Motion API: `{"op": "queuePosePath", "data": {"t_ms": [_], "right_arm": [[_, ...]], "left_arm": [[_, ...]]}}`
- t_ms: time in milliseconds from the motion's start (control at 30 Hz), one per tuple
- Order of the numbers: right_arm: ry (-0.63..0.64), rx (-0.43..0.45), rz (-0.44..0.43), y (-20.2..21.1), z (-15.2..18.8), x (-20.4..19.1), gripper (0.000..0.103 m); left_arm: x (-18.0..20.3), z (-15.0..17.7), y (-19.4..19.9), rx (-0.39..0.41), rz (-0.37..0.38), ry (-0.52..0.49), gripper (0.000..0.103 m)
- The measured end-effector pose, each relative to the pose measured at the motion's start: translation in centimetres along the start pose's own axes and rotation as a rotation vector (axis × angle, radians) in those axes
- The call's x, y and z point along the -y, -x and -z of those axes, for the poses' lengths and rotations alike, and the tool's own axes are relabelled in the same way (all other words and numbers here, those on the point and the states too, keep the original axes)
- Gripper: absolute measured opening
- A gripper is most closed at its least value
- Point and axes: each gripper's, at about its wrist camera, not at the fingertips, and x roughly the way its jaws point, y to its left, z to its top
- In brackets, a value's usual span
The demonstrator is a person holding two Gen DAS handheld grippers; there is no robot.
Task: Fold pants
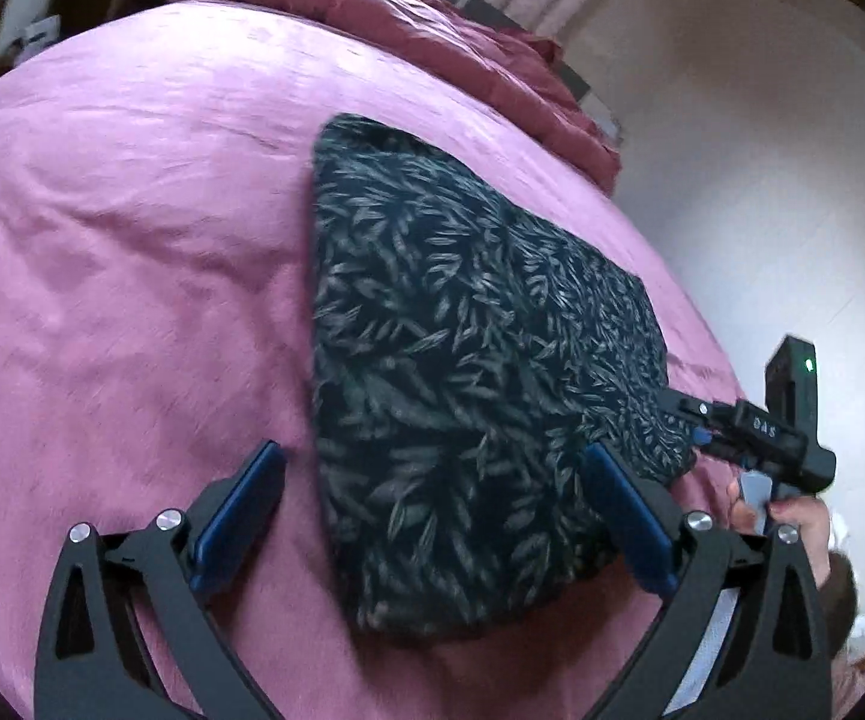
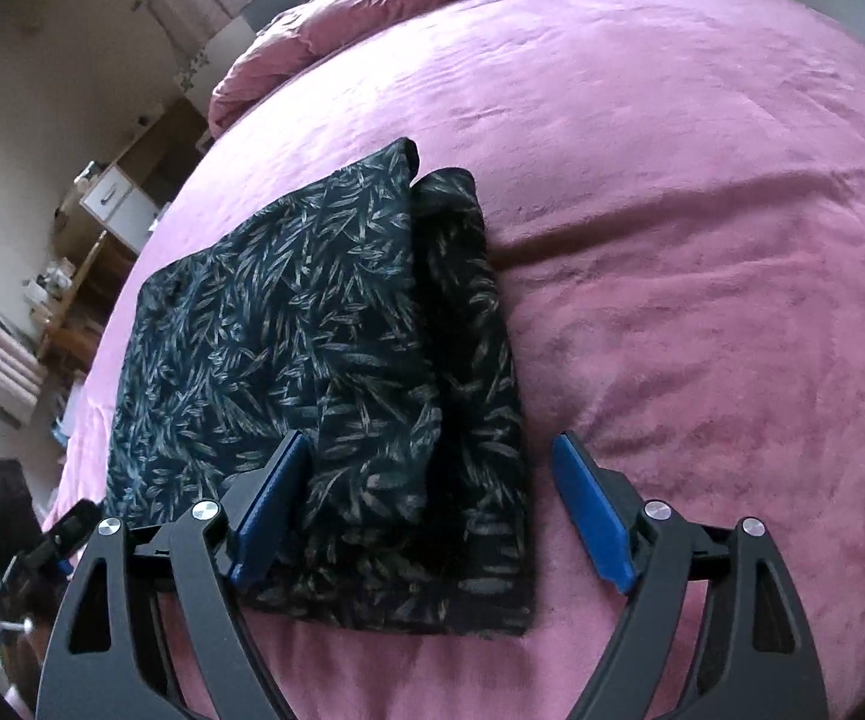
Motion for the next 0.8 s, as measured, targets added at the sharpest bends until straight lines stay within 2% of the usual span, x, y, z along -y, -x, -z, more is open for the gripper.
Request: {"op": "queuePosePath", "data": {"t_ms": [133,267,400,467,533,667,800], "right_arm": [[-0.033,-0.010,-0.028,-0.4,-0.6,0.8,0.079],[-0.004,-0.021,-0.037,-0.6,-0.6,0.8,0.072],[-0.014,-0.059,-0.111,-1.7,-2.0,1.0,0.064],[-0.048,-0.067,-0.150,-2.2,-2.5,1.6,0.057],[-0.064,-0.062,-0.176,-2.2,-2.6,1.7,0.049],[0.011,0.000,-0.160,-0.8,-2.0,0.3,0.035],[0.075,0.064,-0.149,0.6,-1.6,-1.1,0.030]], "left_arm": [[1.0,-0.8,-2.1,-0.078,-0.001,-0.069,0.098],[1.8,-1.0,-2.7,-0.088,0.004,-0.084,0.093],[1.1,-1.3,-3.2,-0.096,0.032,-0.033,0.080],[0.5,-1.4,-3.2,-0.104,0.031,-0.038,0.074],[0.9,-1.2,-3.2,-0.097,0.011,-0.059,0.068],[2.0,-0.5,-2.4,-0.046,-0.028,-0.071,0.052],[3.6,-0.1,-1.4,0.004,-0.063,-0.105,0.040]]}}
